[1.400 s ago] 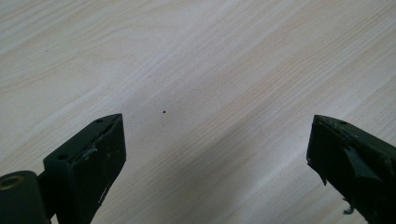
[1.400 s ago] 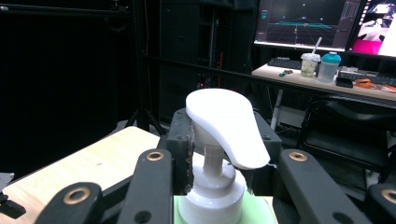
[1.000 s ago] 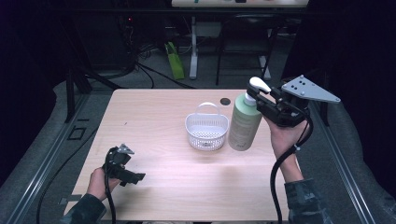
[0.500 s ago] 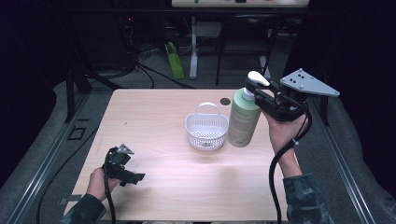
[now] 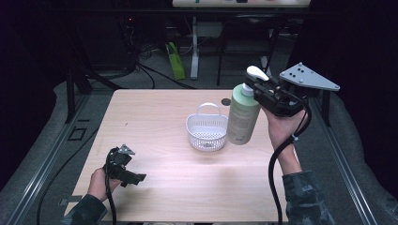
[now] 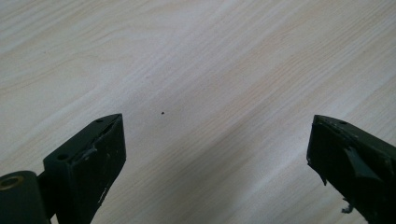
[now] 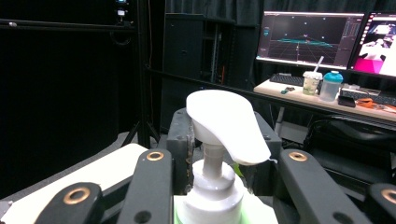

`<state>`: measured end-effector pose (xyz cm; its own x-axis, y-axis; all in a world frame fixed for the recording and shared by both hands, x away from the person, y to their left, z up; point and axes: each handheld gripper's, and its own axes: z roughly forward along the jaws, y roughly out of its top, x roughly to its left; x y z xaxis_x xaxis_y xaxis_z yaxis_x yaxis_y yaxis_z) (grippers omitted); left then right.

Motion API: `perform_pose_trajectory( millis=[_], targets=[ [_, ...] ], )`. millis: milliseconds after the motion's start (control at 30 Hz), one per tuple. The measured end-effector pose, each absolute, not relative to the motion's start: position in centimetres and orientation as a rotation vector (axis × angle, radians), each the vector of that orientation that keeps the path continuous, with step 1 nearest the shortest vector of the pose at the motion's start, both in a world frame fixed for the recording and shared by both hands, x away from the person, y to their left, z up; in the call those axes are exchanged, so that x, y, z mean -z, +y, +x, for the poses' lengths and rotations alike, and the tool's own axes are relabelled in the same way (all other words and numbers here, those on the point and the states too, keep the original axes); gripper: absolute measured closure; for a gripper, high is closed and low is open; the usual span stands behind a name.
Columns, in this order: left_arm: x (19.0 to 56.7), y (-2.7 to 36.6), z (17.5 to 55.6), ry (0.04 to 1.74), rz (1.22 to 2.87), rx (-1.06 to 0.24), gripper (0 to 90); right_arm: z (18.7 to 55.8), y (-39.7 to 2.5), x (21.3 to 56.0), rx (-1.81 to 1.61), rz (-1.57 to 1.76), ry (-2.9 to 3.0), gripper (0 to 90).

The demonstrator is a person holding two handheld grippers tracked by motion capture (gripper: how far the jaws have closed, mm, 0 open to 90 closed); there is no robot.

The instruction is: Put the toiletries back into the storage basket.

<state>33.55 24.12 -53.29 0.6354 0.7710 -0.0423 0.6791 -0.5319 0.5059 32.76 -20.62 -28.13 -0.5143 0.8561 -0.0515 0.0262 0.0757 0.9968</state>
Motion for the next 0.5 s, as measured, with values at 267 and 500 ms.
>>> perform_pose_trajectory(
  millis=[267, 500],
  targets=[
    [53.34, 24.11, 33.57, 1.134, 2.377, -0.253, 4.6, 32.99, -20.42, 27.67, -1.519, 0.881, 1.657, 67.7],
    [53.34, 24.25, 33.61, 1.142, 2.375, -0.259, 4.7, 33.42, -20.24, 27.36, -1.516, 0.877, 1.657, 67.7]
  ],
)
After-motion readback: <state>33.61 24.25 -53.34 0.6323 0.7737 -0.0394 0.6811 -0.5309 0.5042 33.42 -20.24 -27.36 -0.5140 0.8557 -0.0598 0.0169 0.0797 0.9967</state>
